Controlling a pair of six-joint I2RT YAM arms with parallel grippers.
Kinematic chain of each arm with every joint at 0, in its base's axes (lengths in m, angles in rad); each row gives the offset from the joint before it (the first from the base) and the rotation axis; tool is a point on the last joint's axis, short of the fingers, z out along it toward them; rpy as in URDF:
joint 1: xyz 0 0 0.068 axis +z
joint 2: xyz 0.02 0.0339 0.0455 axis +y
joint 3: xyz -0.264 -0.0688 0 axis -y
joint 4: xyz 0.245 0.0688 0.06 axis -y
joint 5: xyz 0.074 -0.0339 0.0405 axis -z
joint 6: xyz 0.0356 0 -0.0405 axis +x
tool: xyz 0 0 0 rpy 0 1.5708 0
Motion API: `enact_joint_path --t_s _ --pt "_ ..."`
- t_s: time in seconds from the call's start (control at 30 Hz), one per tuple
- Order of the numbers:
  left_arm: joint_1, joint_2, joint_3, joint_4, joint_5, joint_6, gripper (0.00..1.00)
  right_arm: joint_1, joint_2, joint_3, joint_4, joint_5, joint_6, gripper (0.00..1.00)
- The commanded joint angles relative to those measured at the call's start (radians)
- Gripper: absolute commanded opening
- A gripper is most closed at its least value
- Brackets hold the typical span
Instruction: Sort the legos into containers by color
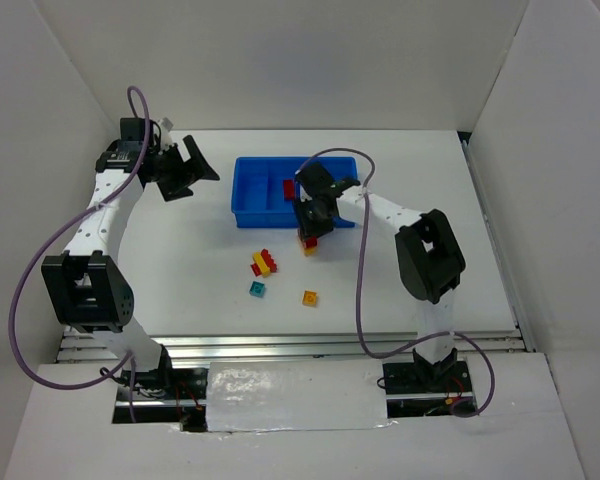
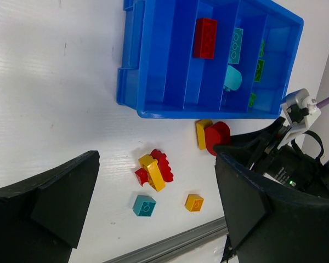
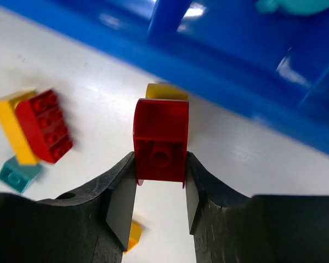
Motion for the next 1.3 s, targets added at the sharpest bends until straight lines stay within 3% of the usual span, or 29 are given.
enact_joint_path --t_s 0.0,0.13,0.17,0.23,0.27,0.3,0.37,0.4,0.43,0.5,0.6,0.7,0.73,0.77,0.8,0.83,0.93,1.03,1.13,1.17,1.27 --pt "-0.002 0.0 0.021 -0.003 0.017 0.023 1.0 0.015 -0.132 -0.036 0.031 -0.077 0.016 0.0" --pt "-0.004 -0.025 -0.015 0.059 0.138 0.039 1.0 0.013 -0.251 -0.022 0.014 -0.287 0.031 0.0" --pt "-0.005 -0.038 -0.034 0.093 0.248 0.036 1.0 0.009 -0.273 0.001 0.021 -0.373 0.043 0.0" --pt "-0.01 -0.039 -0.106 0.235 0.394 -0.003 0.99 -0.008 -0.31 0.03 0.064 -0.495 0.115 0.0" --pt "-0.019 -0.036 -0.137 0.303 0.563 -0.034 0.99 -0.025 -0.316 0.052 0.093 -0.561 0.155 0.0" --pt "-0.027 -0.036 -0.204 0.498 0.648 -0.137 0.99 -0.065 -0.319 0.052 0.194 -0.632 0.255 0.0" --pt "-0.056 -0.051 -0.258 0.72 0.791 -0.323 1.0 -0.117 -0.321 0.015 0.334 -0.799 0.374 0.0" --pt "-0.073 -0.055 -0.284 0.871 0.813 -0.359 0.99 -0.132 -0.321 -0.005 0.485 -0.833 0.493 0.0" --pt "-0.091 -0.066 -0.284 0.904 0.83 -0.379 1.0 -0.145 -0.327 -0.044 0.568 -0.884 0.547 0.0" --pt "-0.11 -0.068 -0.257 0.912 0.862 -0.379 1.0 -0.163 -0.324 -0.072 0.767 -0.919 0.693 0.0" --pt "-0.148 -0.063 -0.25 0.94 0.89 -0.411 1.0 -0.163 -0.308 -0.06 0.889 -0.953 0.778 0.0" --pt "-0.163 -0.075 -0.318 1.192 0.907 -0.603 0.99 -0.169 -0.295 -0.062 0.961 -0.967 0.828 0.0" --pt "-0.162 -0.075 -0.341 1.409 0.911 -0.681 0.99 -0.171 -0.295 -0.071 0.983 -0.967 0.842 0.0" --pt "-0.16 -0.069 -0.379 1.525 0.91 -0.842 0.99 -0.172 -0.295 -0.08 1.003 -0.967 0.858 0.0" --pt "-0.159 -0.06 -0.393 1.628 0.908 -0.912 0.98 -0.175 -0.293 -0.101 1.071 -0.979 0.902 0.0" --pt "-0.154 -0.034 -0.399 1.811 0.907 -1.045 0.97 -0.175 -0.288 -0.111 1.113 -0.987 0.931 0.0" --pt "-0.148 0.027 -0.392 2.086 0.898 -1.25 0.85 -0.175 -0.272 -0.128 1.215 -1.012 1.016 0.0" --pt "-0.143 0.066 -0.366 2.187 0.89 -1.344 0.72 -0.178 -0.273 -0.137 1.193 -1.01 0.994 0.0" --pt "-0.14 0.072 -0.346 2.181 0.892 -1.331 0.54 -0.178 -0.273 -0.137 1.15 -1.009 0.961 0.0" --pt "-0.14 0.07 -0.341 2.161 0.893 -1.323 0.4 -0.177 -0.272 -0.137 1.147 -1.01 0.959 0.0" --pt "-0.14 0.07 -0.332 2.144 0.896 -1.31 0.23 -0.175 -0.258 -0.125 1.129 -1.015 0.954 0.0"
